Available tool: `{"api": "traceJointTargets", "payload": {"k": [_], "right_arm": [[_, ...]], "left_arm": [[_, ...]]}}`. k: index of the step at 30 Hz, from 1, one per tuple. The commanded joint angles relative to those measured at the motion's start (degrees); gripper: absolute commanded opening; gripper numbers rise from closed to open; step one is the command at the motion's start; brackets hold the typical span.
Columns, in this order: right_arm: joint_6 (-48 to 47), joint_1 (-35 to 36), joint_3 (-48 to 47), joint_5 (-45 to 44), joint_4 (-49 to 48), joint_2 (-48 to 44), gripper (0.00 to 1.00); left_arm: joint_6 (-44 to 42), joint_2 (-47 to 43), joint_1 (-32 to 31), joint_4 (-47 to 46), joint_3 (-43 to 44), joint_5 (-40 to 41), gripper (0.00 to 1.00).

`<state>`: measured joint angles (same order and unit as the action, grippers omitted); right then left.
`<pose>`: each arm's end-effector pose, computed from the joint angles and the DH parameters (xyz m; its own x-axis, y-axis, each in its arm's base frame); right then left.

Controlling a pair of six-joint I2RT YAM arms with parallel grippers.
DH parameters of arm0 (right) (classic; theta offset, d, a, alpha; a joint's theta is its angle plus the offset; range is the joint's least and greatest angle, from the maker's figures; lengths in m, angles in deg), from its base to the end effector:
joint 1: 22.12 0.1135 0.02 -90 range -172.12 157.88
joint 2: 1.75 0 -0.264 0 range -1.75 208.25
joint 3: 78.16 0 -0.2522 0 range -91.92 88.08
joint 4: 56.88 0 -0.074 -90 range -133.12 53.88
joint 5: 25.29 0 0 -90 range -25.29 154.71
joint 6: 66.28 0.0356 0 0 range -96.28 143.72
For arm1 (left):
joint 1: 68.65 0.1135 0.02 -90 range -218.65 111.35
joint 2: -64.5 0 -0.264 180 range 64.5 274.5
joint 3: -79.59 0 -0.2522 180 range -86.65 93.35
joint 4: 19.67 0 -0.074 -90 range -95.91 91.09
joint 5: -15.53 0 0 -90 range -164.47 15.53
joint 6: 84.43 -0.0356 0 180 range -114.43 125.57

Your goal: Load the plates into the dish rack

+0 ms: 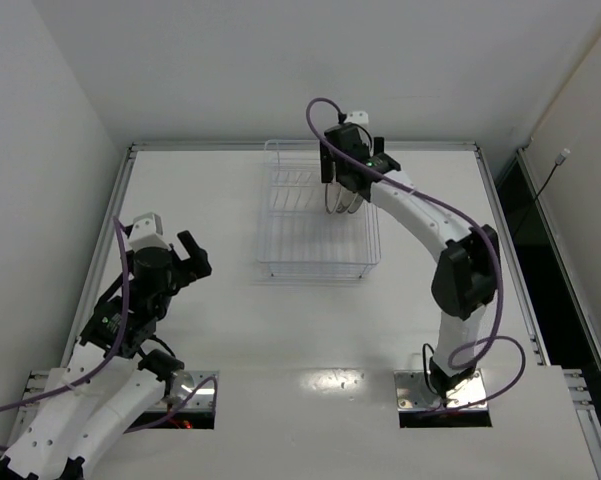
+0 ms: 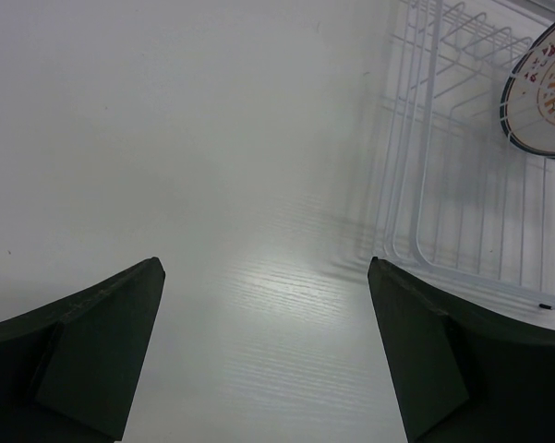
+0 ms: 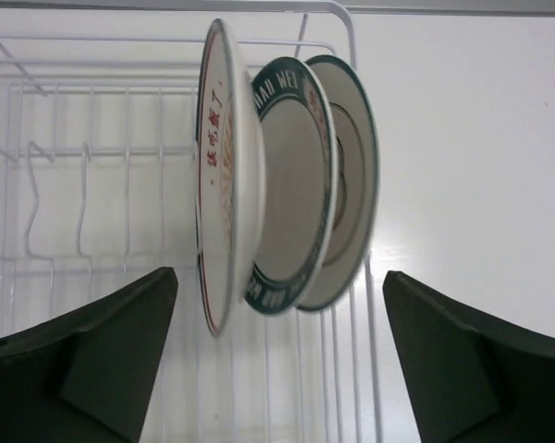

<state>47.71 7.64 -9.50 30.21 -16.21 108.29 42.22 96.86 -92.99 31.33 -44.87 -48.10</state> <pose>0.3941 0.2021 0.3017 -0.5149 0.0916 -0.8524 0.1974 0.9802 -0.0139 0.1181 -0.0361 0.3047 -0.3479 -0.4296 -0.8333 -0.2447 0.8996 -0.3616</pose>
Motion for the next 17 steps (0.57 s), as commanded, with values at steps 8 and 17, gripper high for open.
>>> {"api": "traceJointTargets", "payload": {"k": [8, 17], "right_arm": [[4.6, 9.5, 9.9, -2.8, 17.2, -25.5, 0.99], [10.6, 17.3, 33.1, 0.2, 17.3, -54.5, 1.00]], "left_arm": [[-0.4, 1.1, -0.3, -0.8, 1.3, -0.1, 0.91], [-0.4, 2.3, -0.3, -1.9, 0.8, -0.6, 0.91]]}}
